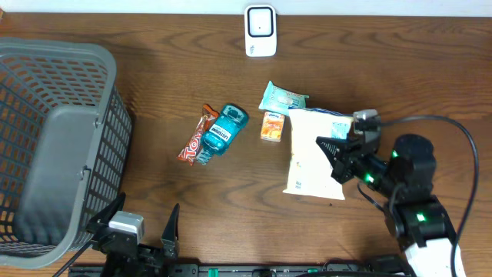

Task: Scan the item barcode
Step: 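Lift the white bag and carry it up toward the white scanner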

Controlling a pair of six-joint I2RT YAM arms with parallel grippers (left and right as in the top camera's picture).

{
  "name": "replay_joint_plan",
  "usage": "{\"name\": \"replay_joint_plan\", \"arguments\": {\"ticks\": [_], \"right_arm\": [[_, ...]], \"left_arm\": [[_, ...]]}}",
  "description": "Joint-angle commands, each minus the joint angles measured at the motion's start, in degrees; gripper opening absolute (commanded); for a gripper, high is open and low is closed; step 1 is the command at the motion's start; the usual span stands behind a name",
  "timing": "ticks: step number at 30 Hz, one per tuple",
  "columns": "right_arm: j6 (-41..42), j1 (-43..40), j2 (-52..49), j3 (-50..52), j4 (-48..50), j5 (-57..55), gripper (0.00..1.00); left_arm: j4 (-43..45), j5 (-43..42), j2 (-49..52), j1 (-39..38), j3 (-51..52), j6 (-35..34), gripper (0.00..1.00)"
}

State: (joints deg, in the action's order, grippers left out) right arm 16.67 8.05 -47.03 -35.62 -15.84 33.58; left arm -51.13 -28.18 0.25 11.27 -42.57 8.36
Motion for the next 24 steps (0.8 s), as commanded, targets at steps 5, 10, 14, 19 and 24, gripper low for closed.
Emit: {"name": "replay_joint_plan", "arguments": {"ticks": [5,10,14,19,24], "right_arm": [[-3.3,-0.2,4.3,-0.7,2.0,-0.7,0.01],[-2.5,-0.2,4.3,-0.7,8.8,-0.7,0.01],[0.1,-0.1,4.3,-0.7,15.7,0.4,0.02],[1.5,-0.1,4.3,-0.7,18.9,3.2,0.02],[0.8,-0.1,4.3,-0.7,18.7,5.9,0.02]], "left_arm": [[0.1,-0.3,-0.1,0.2,0.0,-0.1,1.0],[0.1,-0.3,-0.1,0.2,0.0,-0.1,1.0],[0.1,-0.3,-0.1,0.2,0.0,-0.1,1.0],[0.1,-0.3,-0.1,0.2,0.0,-0.1,1.0],[0.1,-0.3,-0.1,0.2,0.0,-0.1,1.0]]}}
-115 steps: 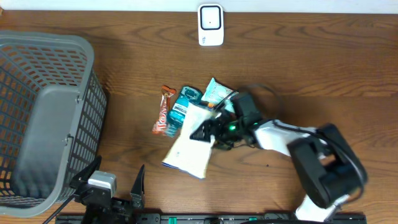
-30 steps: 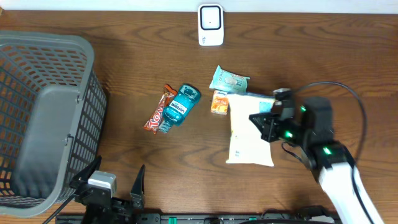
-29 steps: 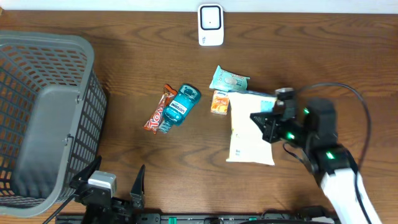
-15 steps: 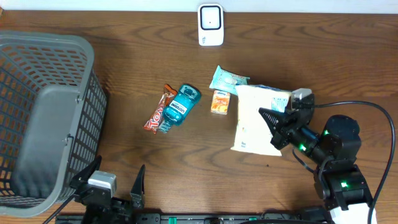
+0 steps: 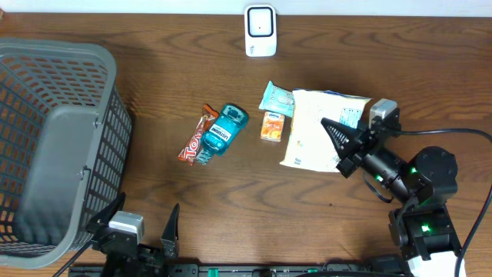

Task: Scan the item barcode
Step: 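Lift the white bag and carry it up toward the white scanner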

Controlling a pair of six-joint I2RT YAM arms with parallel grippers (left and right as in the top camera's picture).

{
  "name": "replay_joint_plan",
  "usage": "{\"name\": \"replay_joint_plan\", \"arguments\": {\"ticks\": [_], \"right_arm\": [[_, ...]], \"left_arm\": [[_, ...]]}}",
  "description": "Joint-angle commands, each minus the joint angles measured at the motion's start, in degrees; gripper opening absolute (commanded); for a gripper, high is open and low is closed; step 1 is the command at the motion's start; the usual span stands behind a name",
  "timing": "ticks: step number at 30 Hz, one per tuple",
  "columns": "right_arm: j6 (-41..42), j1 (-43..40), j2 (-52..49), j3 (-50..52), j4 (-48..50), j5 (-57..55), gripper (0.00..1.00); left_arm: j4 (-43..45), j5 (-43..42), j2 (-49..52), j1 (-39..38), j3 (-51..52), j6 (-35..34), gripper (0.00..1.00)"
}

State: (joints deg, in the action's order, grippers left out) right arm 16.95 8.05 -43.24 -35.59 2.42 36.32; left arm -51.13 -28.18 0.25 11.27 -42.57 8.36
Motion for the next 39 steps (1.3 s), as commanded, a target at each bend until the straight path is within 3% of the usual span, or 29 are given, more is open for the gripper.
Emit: {"name": "replay_joint_plan", "arguments": {"ticks": [1,17,20,28,34,39], "right_arm": [[0.6,-0.1,0.5,-0.7,0.5,3.3,0.02],[0.6,-0.1,0.1,-0.8,0.7,-1.4,0.01],[8.3,-0.2,-1.0,-1.3,0.7,-3.0,0.01],[21.8,-0.2,-5.8,-3.9,0.9,6.6,0.01],[7.8,-0.1,-10.6,-4.9,5.7,6.0,0.01],[-3.0,2.2,-17.0,-4.9,16.8,-6.7,0.01]], "left_arm": [[0.1,-0.3,-0.1,0.2,0.0,-0.1,1.0],[0.1,-0.3,-0.1,0.2,0.0,-0.1,1.0],[0.1,-0.3,-0.1,0.2,0.0,-0.1,1.0],[0.1,-0.3,-0.1,0.2,0.0,-0.1,1.0],[-0.1,-0.3,-0.1,0.2,0.0,-0.1,1.0],[-0.1,-0.3,-0.1,0.2,0.0,-0.1,1.0]]}}
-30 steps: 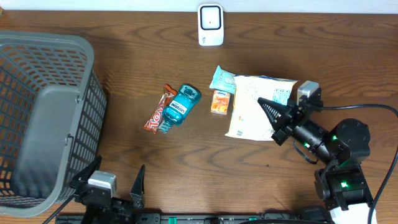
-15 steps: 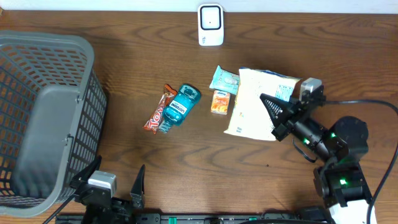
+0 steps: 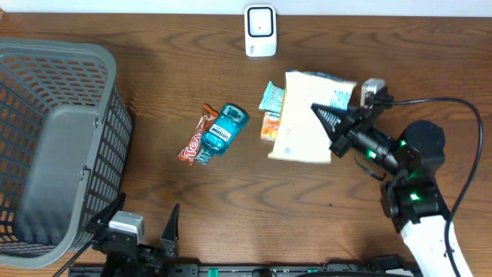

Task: Scan the item barcode
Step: 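Lift the white bag and carry it up toward the white scanner, then hold the white bag in front of the scanner with the right gripper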

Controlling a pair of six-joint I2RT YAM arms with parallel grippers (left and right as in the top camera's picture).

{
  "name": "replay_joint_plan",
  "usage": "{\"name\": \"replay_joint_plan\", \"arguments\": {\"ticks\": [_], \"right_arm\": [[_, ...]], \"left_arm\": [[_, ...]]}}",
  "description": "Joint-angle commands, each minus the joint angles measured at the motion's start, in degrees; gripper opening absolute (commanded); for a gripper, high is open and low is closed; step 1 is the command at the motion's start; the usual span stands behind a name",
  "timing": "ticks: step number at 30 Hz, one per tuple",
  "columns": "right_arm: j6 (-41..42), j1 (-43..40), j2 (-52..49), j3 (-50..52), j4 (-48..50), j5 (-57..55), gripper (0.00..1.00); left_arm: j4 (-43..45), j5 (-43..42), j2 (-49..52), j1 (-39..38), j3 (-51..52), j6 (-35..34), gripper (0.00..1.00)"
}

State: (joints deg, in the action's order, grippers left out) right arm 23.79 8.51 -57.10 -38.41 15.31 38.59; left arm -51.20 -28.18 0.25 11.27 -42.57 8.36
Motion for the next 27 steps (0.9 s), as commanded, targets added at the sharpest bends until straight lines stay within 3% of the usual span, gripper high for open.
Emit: {"name": "replay_joint_plan", "arguments": {"ticks": [1,4,5,9,18,23,27], "right_arm": [[-12.2,2.8,-5.1,-2.0,6.5,-12.2,0.01],[-21.2,6.6,-13.1,-2.0,18.6,-17.7,0.01],[-24.0,8.8,-18.6,-2.2,27.8,-20.5,0.01],[-25.4,11.3,-30.0,-6.6,39.2,-29.8,0.01],[-36.3,12.2,-53.2,-33.2,38.8,-35.1,0.01],[-49.5,13.4,-66.4,-53.5,31.7,-40.2,0.01],[-58.5,14.4,-74.5,-63.0,30.3,-41.4,0.01]], "left_arm": [[0.0,-0.3,-0.1,0.2,0.0,-0.1,1.0],[0.0,-0.3,-0.1,0.2,0.0,-0.1,1.0],[0.0,-0.3,-0.1,0.2,0.0,-0.1,1.0],[0.0,-0.3,-0.1,0.2,0.0,-0.1,1.0],[0.0,-0.3,-0.1,0.2,0.0,-0.1,1.0],[0.0,-0.3,-0.1,0.2,0.0,-0.1,1.0],[0.0,-0.3,-0.1,0.2,0.0,-0.1,1.0]]}}
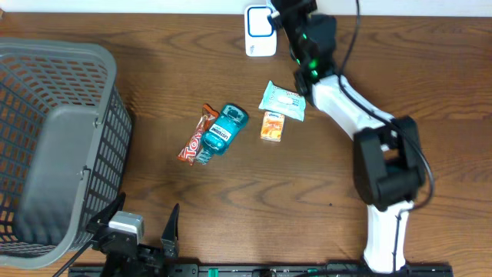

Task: Scan the item barcode
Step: 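Hold the white bag in front of the scanner with the right gripper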

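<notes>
The white barcode scanner (pixel 258 35) stands at the far edge of the table, its right side partly covered by my right arm. That arm stretches from the bottom right up to the top edge, and my right gripper (pixel 278 8) sits at the scanner's upper right. Its fingers are cut off by the frame, so I cannot tell how they stand. The large white bag is out of view. My left gripper (pixel 140 225) rests open at the near edge, holding nothing.
A teal packet (pixel 282 101), a small orange box (pixel 271 127), a teal bottle (pixel 221 131) and an orange candy bar (pixel 194 137) lie mid-table. A grey mesh basket (pixel 54 146) fills the left side.
My right arm has swung from mid-right of the table up to the scanner at the far edge. The white bag it held over the small items has left the view.
My right gripper was shut on the white bag lying right of the orange box. Then the bag was lifted and tilted, then carried left over the teal packet. Now the arm reaches the scanner and the bag is out of frame. The left arm never moved.
</notes>
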Controlling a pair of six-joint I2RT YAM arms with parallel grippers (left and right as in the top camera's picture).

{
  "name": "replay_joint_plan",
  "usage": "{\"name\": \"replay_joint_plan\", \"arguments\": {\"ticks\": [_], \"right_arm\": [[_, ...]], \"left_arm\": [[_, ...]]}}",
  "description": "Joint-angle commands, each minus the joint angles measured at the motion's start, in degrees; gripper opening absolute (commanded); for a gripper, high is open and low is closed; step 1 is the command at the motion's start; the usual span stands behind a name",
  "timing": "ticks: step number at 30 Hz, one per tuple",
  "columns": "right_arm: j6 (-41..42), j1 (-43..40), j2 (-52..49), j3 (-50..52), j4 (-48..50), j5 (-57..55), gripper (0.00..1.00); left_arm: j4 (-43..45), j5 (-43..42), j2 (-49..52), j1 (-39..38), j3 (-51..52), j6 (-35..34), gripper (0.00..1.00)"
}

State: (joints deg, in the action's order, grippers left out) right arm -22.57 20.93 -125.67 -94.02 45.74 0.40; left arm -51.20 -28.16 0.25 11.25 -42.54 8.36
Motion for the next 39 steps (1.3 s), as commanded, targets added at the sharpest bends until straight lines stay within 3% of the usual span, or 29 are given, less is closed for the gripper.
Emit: {"name": "replay_joint_plan", "arguments": {"ticks": [1,8,19,29,39], "right_arm": [[-13.9,2.4,-7.8,-9.3,-0.1,-3.6,0.01],[-24.9,6.4,-17.7,-17.1,0.3,-9.4,0.01],[-25.1,7.2,-15.9,-21.4,-1.3,-22.9,0.01],[-26.2,-4.8,-4.3,-21.4,-31.4,-46.6,0.01],[-26.1,-29.8,-4.2,-21.2,-59.7,-49.6,0.01]], "left_arm": [[0.0,-0.3,-0.1,0.3,0.0,-0.1,1.0],[0.0,-0.3,-0.1,0.3,0.0,-0.1,1.0],[0.0,-0.3,-0.1,0.3,0.0,-0.1,1.0],[0.0,-0.3,-0.1,0.3,0.0,-0.1,1.0],[0.0,-0.3,-0.1,0.3,0.0,-0.1,1.0]]}}
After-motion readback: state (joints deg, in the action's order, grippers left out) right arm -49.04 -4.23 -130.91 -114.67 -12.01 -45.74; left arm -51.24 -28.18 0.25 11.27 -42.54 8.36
